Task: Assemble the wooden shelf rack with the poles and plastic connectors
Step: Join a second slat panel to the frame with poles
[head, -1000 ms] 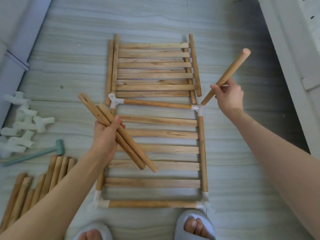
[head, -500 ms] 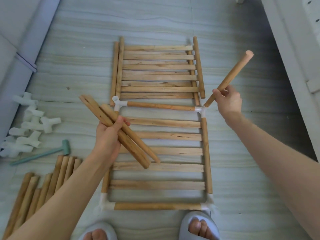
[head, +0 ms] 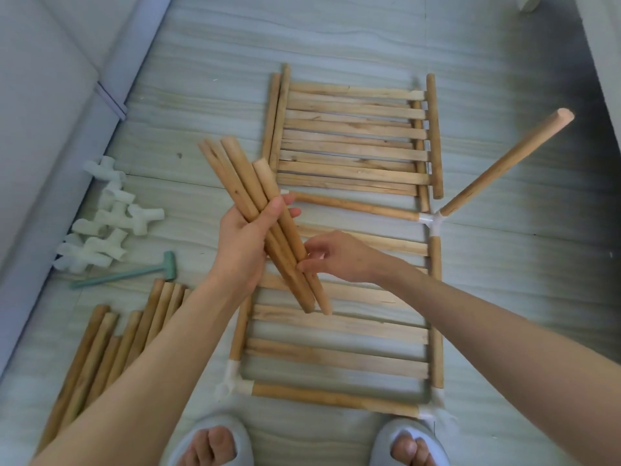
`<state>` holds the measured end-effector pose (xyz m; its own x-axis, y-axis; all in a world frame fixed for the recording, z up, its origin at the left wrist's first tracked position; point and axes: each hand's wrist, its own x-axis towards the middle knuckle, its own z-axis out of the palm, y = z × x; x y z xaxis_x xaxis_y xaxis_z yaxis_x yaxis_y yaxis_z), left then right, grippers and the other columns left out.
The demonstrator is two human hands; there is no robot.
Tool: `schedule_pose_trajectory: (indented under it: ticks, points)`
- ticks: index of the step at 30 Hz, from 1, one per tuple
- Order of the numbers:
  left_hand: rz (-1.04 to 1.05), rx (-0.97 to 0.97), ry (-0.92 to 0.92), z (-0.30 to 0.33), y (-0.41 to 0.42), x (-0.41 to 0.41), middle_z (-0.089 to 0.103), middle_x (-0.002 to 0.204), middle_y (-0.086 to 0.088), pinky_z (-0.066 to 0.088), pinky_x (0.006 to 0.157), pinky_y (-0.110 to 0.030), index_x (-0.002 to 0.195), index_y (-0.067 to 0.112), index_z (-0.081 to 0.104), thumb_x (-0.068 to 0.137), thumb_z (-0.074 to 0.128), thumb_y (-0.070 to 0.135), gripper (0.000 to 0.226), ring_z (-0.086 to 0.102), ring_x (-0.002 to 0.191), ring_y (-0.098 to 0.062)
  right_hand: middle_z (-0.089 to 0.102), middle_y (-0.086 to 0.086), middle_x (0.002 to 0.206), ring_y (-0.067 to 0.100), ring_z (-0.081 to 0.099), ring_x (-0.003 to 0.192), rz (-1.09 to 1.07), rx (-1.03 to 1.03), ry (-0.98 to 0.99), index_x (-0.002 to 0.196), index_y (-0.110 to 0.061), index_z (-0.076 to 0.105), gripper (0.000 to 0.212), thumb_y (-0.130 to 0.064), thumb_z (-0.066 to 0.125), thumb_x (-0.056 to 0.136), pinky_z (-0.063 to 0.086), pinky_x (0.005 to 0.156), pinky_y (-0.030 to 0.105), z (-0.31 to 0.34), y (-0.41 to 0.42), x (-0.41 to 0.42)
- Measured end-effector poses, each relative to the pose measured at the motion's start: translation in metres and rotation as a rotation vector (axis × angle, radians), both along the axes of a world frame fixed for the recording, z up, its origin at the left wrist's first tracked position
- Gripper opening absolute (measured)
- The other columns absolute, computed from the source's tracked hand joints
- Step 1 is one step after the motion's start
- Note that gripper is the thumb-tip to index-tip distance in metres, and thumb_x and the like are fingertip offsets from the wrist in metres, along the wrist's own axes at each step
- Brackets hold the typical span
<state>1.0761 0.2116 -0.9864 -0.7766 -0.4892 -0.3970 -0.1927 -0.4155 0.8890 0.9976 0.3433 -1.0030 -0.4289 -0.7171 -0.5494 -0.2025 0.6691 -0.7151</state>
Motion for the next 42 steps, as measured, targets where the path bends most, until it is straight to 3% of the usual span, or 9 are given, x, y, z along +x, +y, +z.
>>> schedule_pose_trajectory:
  ticks: [2,4,8,11,15,22,28,35,42]
  points:
    - [0.047,0.032,-0.004,-0.001,-0.009,0.004,0.069,0.111,-0.008,0.055,0.084,-0.037,0.110,0.005,0.061,0.096,0.049,0.010,0.019,0.065,0.104,-0.022,0.065,0.008,0.093,0.020,0.056,0.082,0.038,0.024,0.152,0.090,-0.011,0.062,0.011,-0.021,0.061,0.088,0.045,0.081,0.035,-0.003,-0.010,-0.003]
    - [0.150,0.074,-0.010,-0.004,-0.023,0.010,0.067,0.112,-0.011,0.053,0.091,-0.040,0.110,0.005,0.057,0.097,0.047,0.008,0.017,0.065,0.104,-0.024,0.064,0.010,0.092,0.021,0.057,0.074,-0.067,-0.018,0.218,0.088,-0.011,0.056,0.009,-0.020,0.058,0.091,0.049,0.076,0.036,-0.002,-0.021,-0.011]
    - [0.309,0.092,-0.027,-0.012,-0.049,0.024,0.068,0.106,-0.011,0.052,0.091,-0.042,0.107,0.008,0.055,0.097,0.048,0.010,0.012,0.067,0.099,-0.024,0.059,0.009,0.076,0.018,0.062,0.062,-0.586,-0.324,-0.017,0.094,-0.004,0.052,0.003,-0.006,0.054,0.092,0.058,0.068,0.033,0.010,-0.048,-0.042]
    - [0.377,0.123,-0.014,-0.018,-0.060,0.032,0.069,0.098,-0.008,0.054,0.089,-0.042,0.102,0.011,0.055,0.098,0.047,0.010,0.009,0.069,0.094,-0.023,0.059,0.011,0.080,0.018,0.063,0.068,-0.709,-0.436,-0.003,0.098,-0.002,0.052,0.006,-0.002,0.053,0.092,0.058,0.073,0.031,0.016,-0.070,-0.063]
    - [0.430,0.129,-0.010,-0.024,-0.066,0.038,0.069,0.093,-0.006,0.055,0.087,-0.041,0.099,0.011,0.055,0.098,0.047,0.009,0.009,0.069,0.091,-0.022,0.061,0.012,0.085,0.022,0.065,0.072,-0.648,-0.396,0.078,0.100,-0.003,0.054,0.007,-0.005,0.053,0.093,0.057,0.078,0.035,0.011,-0.094,-0.068]
    - [0.457,0.174,0.008,-0.027,-0.071,0.041,0.070,0.091,-0.004,0.056,0.085,-0.038,0.097,0.013,0.056,0.097,0.047,0.009,0.010,0.069,0.087,-0.018,0.063,0.010,0.090,0.028,0.066,0.086,-0.395,-0.259,0.385,0.102,-0.001,0.055,0.016,-0.013,0.053,0.092,0.053,0.082,0.044,0.005,-0.110,-0.067]
    - [0.469,0.186,0.008,-0.029,-0.073,0.045,0.070,0.092,-0.005,0.056,0.085,-0.039,0.097,0.012,0.057,0.097,0.048,0.010,0.010,0.069,0.088,-0.018,0.067,0.014,0.095,0.029,0.063,0.086,-0.245,-0.157,0.587,0.102,-0.001,0.057,0.023,-0.021,0.057,0.091,0.050,0.080,0.039,0.010,-0.122,-0.073]
    - [0.466,0.197,-0.009,-0.031,-0.078,0.051,0.070,0.095,-0.005,0.055,0.087,-0.039,0.098,0.013,0.058,0.097,0.048,0.011,0.010,0.069,0.091,-0.018,0.065,0.012,0.100,0.026,0.059,0.094,-0.219,-0.054,0.574,0.104,-0.003,0.059,0.020,-0.017,0.056,0.091,0.042,0.074,0.027,0.000,-0.129,-0.071]
    - [0.445,0.196,-0.018,-0.032,-0.075,0.050,0.071,0.095,-0.004,0.056,0.085,-0.037,0.098,0.012,0.059,0.096,0.050,0.010,0.010,0.069,0.091,-0.018,0.068,0.012,0.098,0.025,0.062,0.093,-0.193,-0.068,0.547,0.102,-0.002,0.060,0.020,-0.015,0.060,0.088,0.048,0.082,0.031,-0.009,-0.122,-0.071]
